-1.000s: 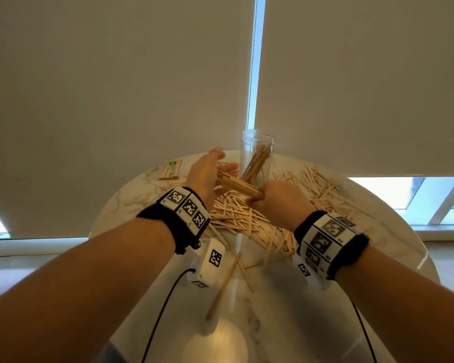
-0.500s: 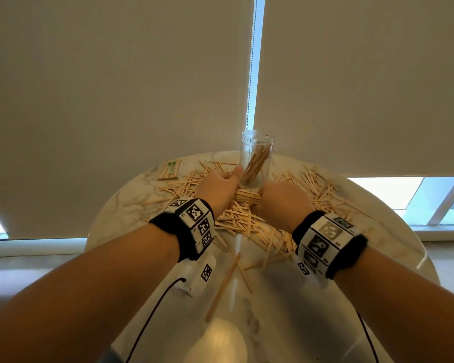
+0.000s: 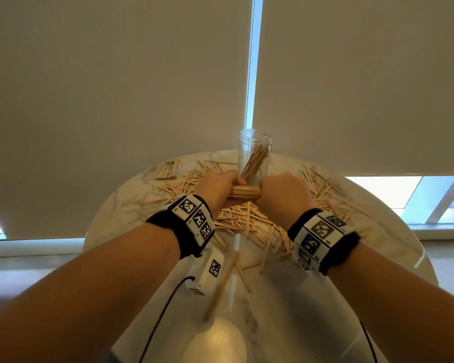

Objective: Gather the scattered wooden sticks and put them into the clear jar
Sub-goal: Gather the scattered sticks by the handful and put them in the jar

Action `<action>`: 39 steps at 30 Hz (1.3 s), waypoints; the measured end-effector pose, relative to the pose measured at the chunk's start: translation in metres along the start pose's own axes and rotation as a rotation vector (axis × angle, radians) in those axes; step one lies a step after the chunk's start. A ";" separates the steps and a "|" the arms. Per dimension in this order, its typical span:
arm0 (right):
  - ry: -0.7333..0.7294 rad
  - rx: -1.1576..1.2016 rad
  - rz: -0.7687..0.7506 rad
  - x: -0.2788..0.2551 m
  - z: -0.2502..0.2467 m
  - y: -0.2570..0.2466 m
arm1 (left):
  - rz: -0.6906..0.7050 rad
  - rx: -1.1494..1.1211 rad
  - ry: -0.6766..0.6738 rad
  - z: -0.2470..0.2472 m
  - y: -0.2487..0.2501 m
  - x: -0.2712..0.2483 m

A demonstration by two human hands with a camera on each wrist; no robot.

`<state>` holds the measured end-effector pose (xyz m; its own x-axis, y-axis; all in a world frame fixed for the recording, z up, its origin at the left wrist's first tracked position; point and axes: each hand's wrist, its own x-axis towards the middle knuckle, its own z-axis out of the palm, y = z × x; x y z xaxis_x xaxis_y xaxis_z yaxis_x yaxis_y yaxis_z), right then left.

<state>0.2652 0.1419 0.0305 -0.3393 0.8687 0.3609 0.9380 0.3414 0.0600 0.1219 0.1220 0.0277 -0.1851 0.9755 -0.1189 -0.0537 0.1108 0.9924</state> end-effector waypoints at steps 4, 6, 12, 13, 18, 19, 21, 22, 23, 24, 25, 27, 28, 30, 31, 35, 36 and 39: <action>-0.041 -0.003 0.004 -0.003 0.000 0.000 | -0.018 -0.070 0.091 -0.003 0.008 0.003; -0.054 0.023 0.011 -0.003 0.000 -0.001 | -0.040 -0.113 0.124 -0.007 0.010 0.007; -0.091 0.088 -0.121 0.001 -0.004 -0.011 | -0.099 -0.306 0.026 0.003 0.008 0.009; -0.123 0.133 -0.162 0.001 -0.005 -0.009 | -0.109 -0.303 0.021 0.001 0.009 0.011; -0.260 0.348 -0.166 0.023 -0.028 0.012 | -0.141 -0.258 0.012 -0.013 0.017 0.041; -0.227 0.346 -0.135 0.036 -0.033 0.020 | -0.132 -0.261 0.047 -0.015 0.019 0.051; -0.168 0.302 -0.060 0.066 -0.045 0.037 | -0.119 -0.201 0.127 -0.016 0.025 0.072; -0.159 0.257 -0.020 0.084 -0.050 0.045 | -0.114 -0.144 0.158 -0.014 0.029 0.082; -0.159 0.188 0.008 0.103 -0.053 0.053 | -0.109 -0.078 0.169 -0.013 0.032 0.094; -0.164 0.100 0.029 0.122 -0.056 0.057 | -0.101 -0.009 0.159 -0.010 0.035 0.106; -0.163 -0.004 0.030 0.141 -0.059 0.059 | -0.085 0.071 0.132 -0.007 0.036 0.119; -0.208 -0.186 0.005 0.178 -0.059 0.057 | -0.042 0.227 0.075 0.000 0.039 0.142; -0.238 -0.258 -0.006 0.195 -0.055 0.054 | -0.017 0.295 0.057 0.005 0.040 0.151; -0.285 -0.380 -0.049 0.222 -0.047 0.043 | 0.050 0.367 0.035 0.016 0.039 0.167; -0.297 -0.445 -0.090 0.233 -0.038 0.039 | 0.081 0.382 0.023 0.022 0.038 0.175; -0.380 -0.416 -0.123 0.268 0.002 0.023 | 0.139 0.382 -0.020 0.034 0.027 0.200; -0.439 -0.385 -0.115 0.273 0.007 0.019 | 0.155 0.374 -0.013 0.033 0.023 0.204; -0.505 -0.295 -0.101 0.284 0.019 0.020 | 0.194 0.340 -0.031 0.029 0.016 0.208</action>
<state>0.1863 0.4025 0.1167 -0.3522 0.9248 -0.1435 0.8548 0.3803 0.3530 0.1112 0.3322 0.0202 -0.1295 0.9892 0.0683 0.3089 -0.0252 0.9508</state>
